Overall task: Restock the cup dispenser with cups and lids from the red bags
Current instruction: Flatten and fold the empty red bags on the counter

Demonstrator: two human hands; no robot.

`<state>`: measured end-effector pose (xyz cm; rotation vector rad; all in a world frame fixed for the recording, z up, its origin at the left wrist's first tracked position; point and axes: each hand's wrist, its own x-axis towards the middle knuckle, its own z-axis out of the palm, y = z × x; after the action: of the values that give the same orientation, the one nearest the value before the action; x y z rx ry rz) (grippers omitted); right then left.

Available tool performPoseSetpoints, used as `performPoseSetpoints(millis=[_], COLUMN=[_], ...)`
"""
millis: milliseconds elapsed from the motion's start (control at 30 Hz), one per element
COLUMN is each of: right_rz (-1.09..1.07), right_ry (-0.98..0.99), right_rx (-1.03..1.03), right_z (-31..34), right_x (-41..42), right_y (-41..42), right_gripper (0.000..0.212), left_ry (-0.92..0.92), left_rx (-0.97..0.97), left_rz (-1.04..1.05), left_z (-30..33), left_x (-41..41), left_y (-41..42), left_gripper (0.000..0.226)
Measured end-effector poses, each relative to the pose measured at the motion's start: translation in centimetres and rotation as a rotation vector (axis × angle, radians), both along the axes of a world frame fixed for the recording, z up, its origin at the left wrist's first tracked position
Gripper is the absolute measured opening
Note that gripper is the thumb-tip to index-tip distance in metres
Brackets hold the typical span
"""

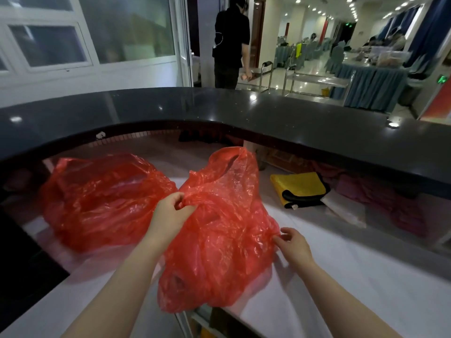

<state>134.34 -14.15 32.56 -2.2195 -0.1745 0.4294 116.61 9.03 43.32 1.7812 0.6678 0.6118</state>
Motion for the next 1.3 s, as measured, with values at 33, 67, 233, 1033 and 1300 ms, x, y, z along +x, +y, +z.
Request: performPoseSetpoints(millis=[33,67,233,1033,1300], right_rz=[0.010,0.022,-0.028,-0.916,-0.722], right_ry=[0.039,0.074,0.087,-0.079,-0.182], right_rx=[0.044,0.086,0.172,0.425,0.494], right_z=[-0.1,-0.1,0.3,3.0,5.7], right_x=[0.0,0.0,0.2,0.5,0.0], right_y=[0.5,1.0,2.4,-26.3,-27.5], right_gripper=[0.037,0.028,0.008,0.018,0.019], left_ry=[0.000,0.000,0.029,0.102,-0.157], left_rx=[-0.006,-0.011,0.020,-0.245,-0.760], left_rz=[-0.001,-0.003,-0.020,0.210,0.227], left_z=[0.0,0.0,-0.1,-3.6,-1.3], left_x=[0.0,0.1,1.1,6.5,5.2], left_y=[0.2,0.3,1.3,-1.0,-4.4], left_gripper=[0.008,0.008,0.008,0.023,0.036])
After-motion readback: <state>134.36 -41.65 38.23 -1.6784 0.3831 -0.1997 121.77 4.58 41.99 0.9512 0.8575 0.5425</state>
